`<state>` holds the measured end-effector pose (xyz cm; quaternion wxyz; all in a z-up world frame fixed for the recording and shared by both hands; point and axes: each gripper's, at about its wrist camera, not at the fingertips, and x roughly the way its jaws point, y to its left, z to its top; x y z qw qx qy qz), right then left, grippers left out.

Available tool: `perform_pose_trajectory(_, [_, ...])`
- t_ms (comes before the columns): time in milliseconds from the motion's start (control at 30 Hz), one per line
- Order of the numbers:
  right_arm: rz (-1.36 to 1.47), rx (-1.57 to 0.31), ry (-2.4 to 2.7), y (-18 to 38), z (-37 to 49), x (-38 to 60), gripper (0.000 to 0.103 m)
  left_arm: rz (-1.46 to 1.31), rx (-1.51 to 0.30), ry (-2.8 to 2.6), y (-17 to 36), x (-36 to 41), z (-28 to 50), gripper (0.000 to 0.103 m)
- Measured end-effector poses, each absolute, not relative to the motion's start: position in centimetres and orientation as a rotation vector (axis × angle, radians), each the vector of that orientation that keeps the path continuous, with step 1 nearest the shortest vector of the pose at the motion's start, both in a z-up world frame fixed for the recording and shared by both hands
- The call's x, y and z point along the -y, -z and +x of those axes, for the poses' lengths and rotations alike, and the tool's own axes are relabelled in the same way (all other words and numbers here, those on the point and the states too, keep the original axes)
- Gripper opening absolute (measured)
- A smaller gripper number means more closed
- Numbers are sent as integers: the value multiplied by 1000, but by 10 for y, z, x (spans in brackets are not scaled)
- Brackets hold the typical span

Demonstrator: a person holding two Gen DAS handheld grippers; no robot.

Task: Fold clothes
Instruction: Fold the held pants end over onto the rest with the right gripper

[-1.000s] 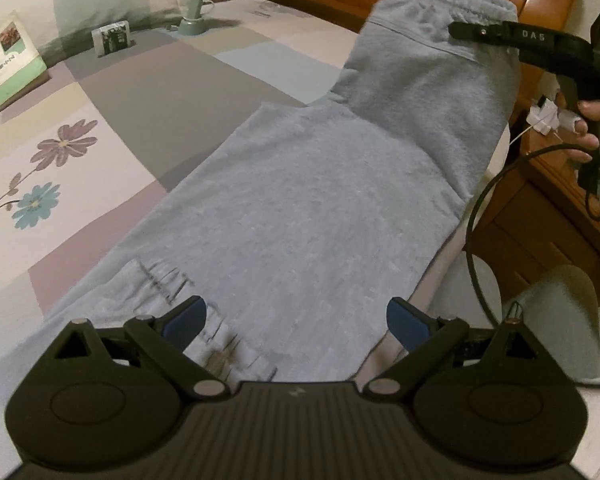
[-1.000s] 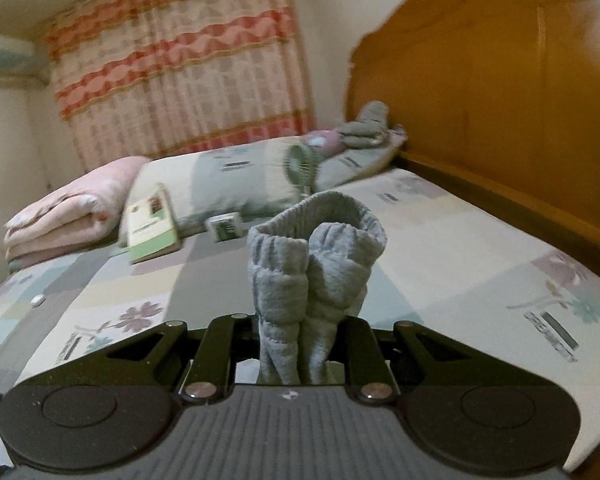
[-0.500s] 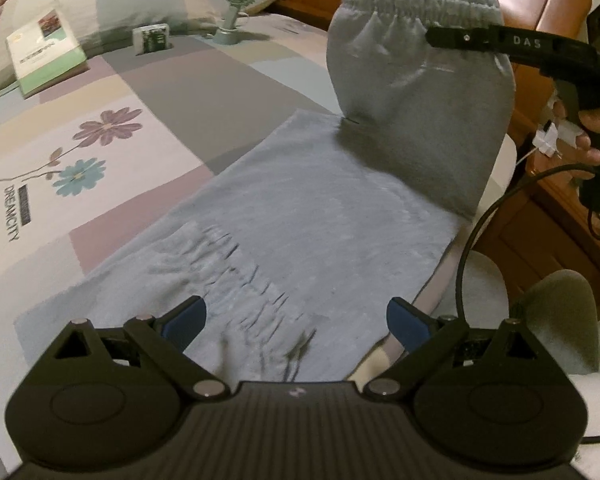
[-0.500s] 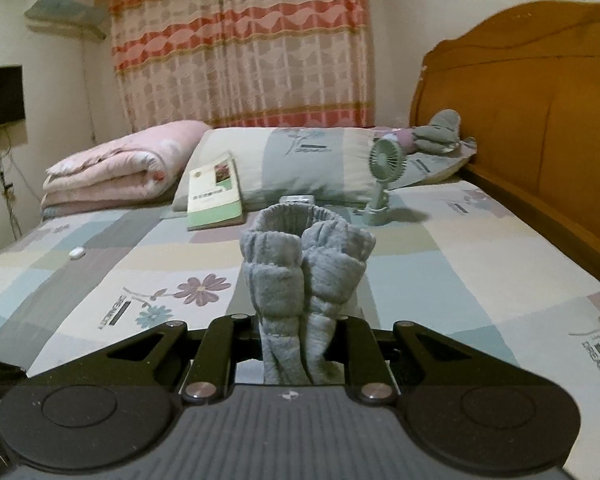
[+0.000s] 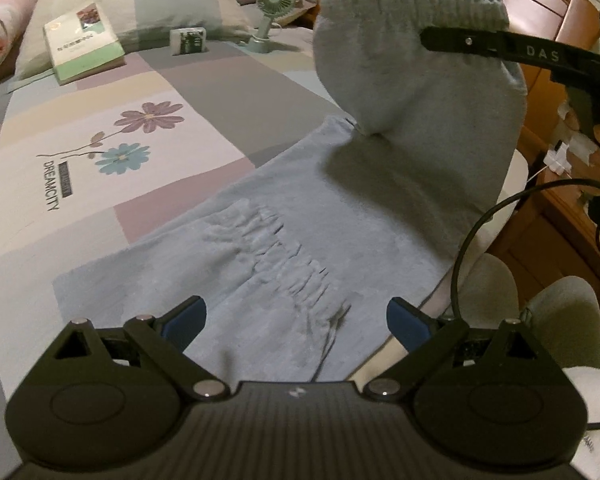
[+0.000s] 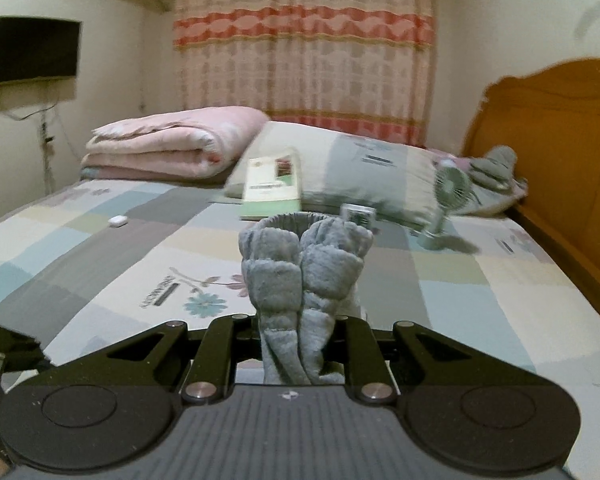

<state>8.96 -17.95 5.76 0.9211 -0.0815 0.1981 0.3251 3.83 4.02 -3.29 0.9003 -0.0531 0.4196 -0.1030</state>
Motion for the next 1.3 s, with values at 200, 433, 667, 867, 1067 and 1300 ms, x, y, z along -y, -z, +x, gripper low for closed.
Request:
perform_pose_trajectory(200, [-241, -391, -758, -55, 71, 144, 19, -125, -867, 176, 35, -53, 23, 97])
perform_pose_trajectory(433, [-361, -380, -831, -44, 49, 103, 19, -154, -867, 120, 38, -71, 2, 97])
perform_pose_trajectory(667, [-494, -363, -863, -33, 23, 68, 19, -184, -855, 73, 41, -89, -17, 97])
perform_pose_trajectory(867, [-557, -342, -892, -35, 8, 41, 19, -217, -844, 27, 44, -107, -30, 97])
perform_pose_trajectory(1067, [-635, -353, -917, -25, -4, 18, 19, -235, -842, -15, 49, -120, -42, 97])
perform_pose_trajectory(1300, [-724, -378, -960, -7, -21, -3, 19, -266, -833, -54, 54, -133, -52, 97])
